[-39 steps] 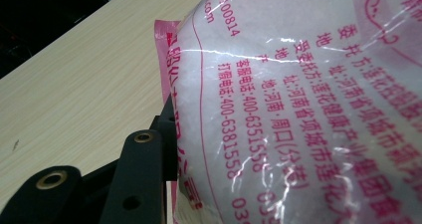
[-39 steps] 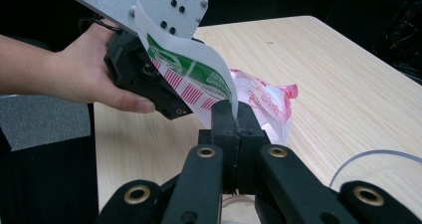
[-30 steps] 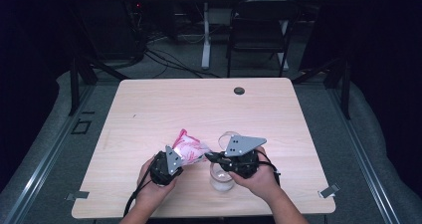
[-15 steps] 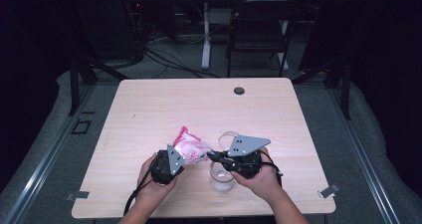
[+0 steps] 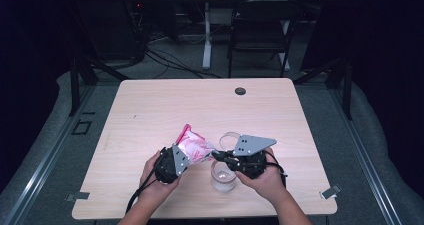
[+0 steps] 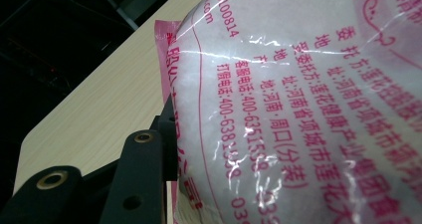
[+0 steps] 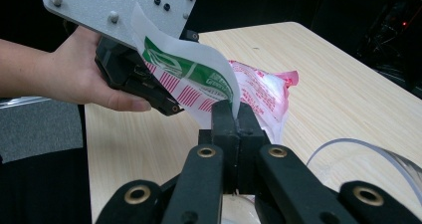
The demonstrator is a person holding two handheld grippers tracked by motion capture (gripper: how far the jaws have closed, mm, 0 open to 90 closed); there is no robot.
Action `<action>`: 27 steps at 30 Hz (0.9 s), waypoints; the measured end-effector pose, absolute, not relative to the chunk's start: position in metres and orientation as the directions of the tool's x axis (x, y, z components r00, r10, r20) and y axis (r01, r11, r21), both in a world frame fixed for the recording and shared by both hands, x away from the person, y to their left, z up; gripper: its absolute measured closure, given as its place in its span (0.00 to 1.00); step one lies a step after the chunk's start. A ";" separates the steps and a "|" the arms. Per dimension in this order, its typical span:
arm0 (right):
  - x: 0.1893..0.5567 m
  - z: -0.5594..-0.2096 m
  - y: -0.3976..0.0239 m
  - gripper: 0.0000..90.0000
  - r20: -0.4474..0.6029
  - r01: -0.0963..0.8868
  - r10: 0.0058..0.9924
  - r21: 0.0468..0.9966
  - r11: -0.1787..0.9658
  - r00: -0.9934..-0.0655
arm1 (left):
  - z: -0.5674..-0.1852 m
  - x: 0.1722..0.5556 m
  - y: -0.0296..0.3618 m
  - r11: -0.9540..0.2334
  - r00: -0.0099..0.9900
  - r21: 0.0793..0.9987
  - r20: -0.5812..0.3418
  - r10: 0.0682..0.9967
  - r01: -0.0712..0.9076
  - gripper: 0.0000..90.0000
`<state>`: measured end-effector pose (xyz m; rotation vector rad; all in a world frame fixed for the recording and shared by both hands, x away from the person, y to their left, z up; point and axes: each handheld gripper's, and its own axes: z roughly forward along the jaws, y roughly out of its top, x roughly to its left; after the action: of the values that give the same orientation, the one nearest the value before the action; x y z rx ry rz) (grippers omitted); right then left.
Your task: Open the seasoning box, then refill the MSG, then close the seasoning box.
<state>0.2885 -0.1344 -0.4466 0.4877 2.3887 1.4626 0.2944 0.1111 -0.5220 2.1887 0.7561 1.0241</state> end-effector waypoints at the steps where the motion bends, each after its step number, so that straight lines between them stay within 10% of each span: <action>1: 0.289 -0.446 -0.134 1.00 -0.073 0.133 0.434 0.896 0.425 -0.898 | -0.522 0.294 0.111 -0.658 0.540 0.715 0.466 0.701 0.237 0.65; 27: 0.289 -0.450 -0.137 1.00 -0.069 0.145 0.442 0.889 0.433 -0.895 | -0.519 0.295 0.109 -0.733 0.499 0.663 0.589 0.636 0.152 0.65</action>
<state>0.2887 -0.1366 -0.4500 0.5061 2.3982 1.4454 0.2950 0.1092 -0.5191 2.2061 0.6446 1.1808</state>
